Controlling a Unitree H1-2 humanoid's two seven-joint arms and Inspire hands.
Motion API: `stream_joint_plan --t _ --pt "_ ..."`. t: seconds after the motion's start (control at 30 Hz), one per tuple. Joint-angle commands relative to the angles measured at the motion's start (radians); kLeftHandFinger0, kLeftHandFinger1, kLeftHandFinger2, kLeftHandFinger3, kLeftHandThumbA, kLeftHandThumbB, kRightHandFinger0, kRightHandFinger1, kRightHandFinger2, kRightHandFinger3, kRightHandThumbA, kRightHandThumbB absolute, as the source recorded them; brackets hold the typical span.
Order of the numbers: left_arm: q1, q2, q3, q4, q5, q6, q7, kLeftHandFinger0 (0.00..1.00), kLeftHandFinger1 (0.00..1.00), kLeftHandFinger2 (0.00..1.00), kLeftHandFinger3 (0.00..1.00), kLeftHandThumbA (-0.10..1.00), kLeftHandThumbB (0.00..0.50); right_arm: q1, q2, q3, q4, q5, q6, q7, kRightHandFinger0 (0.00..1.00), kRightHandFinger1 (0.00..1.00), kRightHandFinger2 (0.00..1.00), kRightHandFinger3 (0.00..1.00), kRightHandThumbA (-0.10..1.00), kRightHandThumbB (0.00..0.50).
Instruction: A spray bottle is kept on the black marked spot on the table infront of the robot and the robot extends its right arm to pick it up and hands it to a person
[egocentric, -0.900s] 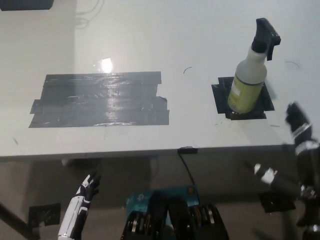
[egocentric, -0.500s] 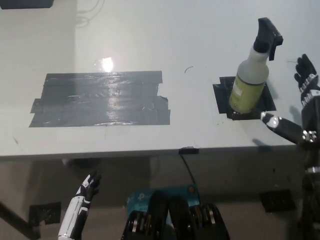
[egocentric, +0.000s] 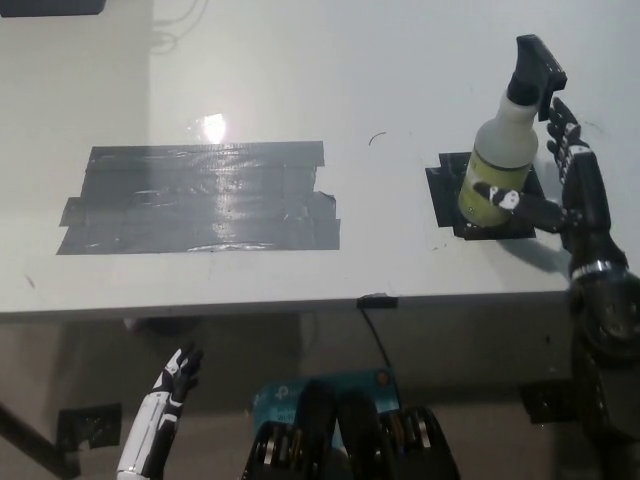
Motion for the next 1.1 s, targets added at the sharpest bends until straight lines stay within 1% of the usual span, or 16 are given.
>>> stream_joint_plan --t 0.0,0.17,0.3,0.47,0.6,0.63,0.67,0.73,0.77,0.8,0.83,0.87,0.9,0.93,1.0,1.07 --pt "-0.007 0.003 0.004 -0.018 0.010 -0.023 0.007 1.00 1.00 1.00 1.00 1.00 0.324 -0.099 -0.007 0.011 0.053 -0.012 0.000 -0.029 1.00 1.00 1.00 1.00 1.00 0.353" --pt "-0.007 0.002 0.006 -0.027 0.004 -0.015 0.005 1.00 1.00 1.00 1.00 1.00 0.323 -0.147 -0.002 0.037 0.104 -0.036 0.036 -0.036 1.00 1.00 1.00 1.00 1.00 0.384" --pt "-0.009 0.000 0.003 -0.025 0.011 -0.027 0.008 1.00 1.00 1.00 1.00 1.00 0.314 -0.191 0.000 0.053 0.212 -0.045 -0.003 -0.053 1.00 1.00 1.00 1.00 1.00 0.333" --pt "-0.015 0.002 0.004 -0.029 0.004 -0.022 0.002 1.00 1.00 1.00 1.00 1.00 0.319 -0.240 -0.001 0.057 0.341 -0.035 -0.038 -0.062 1.00 1.00 1.00 1.00 1.00 0.362" --pt "-0.022 0.003 0.005 -0.033 0.018 -0.020 0.010 1.00 1.00 1.00 1.00 1.00 0.321 -0.263 -0.004 0.055 0.471 -0.016 -0.062 -0.054 1.00 1.00 1.00 1.00 1.00 0.411" --pt "-0.023 0.003 0.005 -0.034 0.018 -0.019 0.010 1.00 1.00 1.00 1.00 1.00 0.321 -0.268 -0.004 0.053 0.491 -0.013 -0.070 -0.056 1.00 1.00 1.00 1.00 1.00 0.413" --pt "-0.022 0.003 0.005 -0.035 0.019 -0.019 0.010 1.00 1.00 1.00 1.00 1.00 0.313 -0.272 0.002 0.036 0.515 0.007 -0.089 -0.061 1.00 1.00 1.00 1.00 0.99 0.389" --pt "-0.024 0.004 0.005 -0.035 0.015 -0.018 0.007 1.00 1.00 1.00 1.00 1.00 0.310 -0.280 0.002 0.032 0.541 -0.002 -0.093 -0.097 1.00 0.96 1.00 1.00 0.68 0.330" --pt "-0.023 0.004 0.005 -0.035 0.014 -0.019 0.006 1.00 1.00 1.00 1.00 1.00 0.310 -0.282 0.002 0.033 0.545 -0.007 -0.092 -0.105 1.00 0.96 1.00 1.00 0.68 0.330" --pt "-0.025 0.004 0.005 -0.034 0.015 -0.022 0.006 1.00 1.00 1.00 1.00 1.00 0.310 -0.291 0.010 0.022 0.543 -0.019 -0.048 -0.167 0.42 0.52 0.66 0.83 0.29 0.303" --pt "-0.026 0.005 0.005 -0.034 0.016 -0.023 0.006 1.00 1.00 1.00 1.00 1.00 0.310 -0.296 0.012 0.019 0.547 -0.029 -0.051 -0.205 0.18 0.29 0.41 0.56 0.12 0.258" --pt "-0.027 0.006 0.005 -0.034 0.018 -0.022 0.006 1.00 1.00 1.00 1.00 1.00 0.310 -0.298 0.014 0.018 0.551 -0.034 -0.066 -0.228 0.08 0.27 0.46 0.54 0.03 0.272" --pt "-0.027 0.006 0.005 -0.034 0.019 -0.022 0.006 1.00 1.00 1.00 1.00 1.00 0.308 -0.298 0.015 0.018 0.553 -0.037 -0.081 -0.241 0.03 0.24 0.48 0.48 -0.05 0.269" --pt "-0.027 0.005 0.005 -0.035 0.021 -0.022 0.008 1.00 1.00 1.00 1.00 1.00 0.308 -0.298 0.016 0.018 0.554 -0.043 -0.106 -0.260 0.00 0.28 0.57 0.50 -0.07 0.247" --pt "-0.026 0.005 0.003 -0.037 0.026 -0.025 0.009 1.00 1.00 1.00 1.00 1.00 0.298 -0.292 0.021 0.019 0.514 -0.050 -0.128 -0.285 0.00 0.33 0.67 0.60 -0.06 0.184" --pt "-0.033 0.006 0.006 -0.036 0.020 -0.017 0.006 1.00 1.00 1.00 1.00 1.00 0.298 -0.287 0.025 0.019 0.457 -0.047 -0.121 -0.282 0.01 0.35 0.70 0.63 -0.06 0.162"
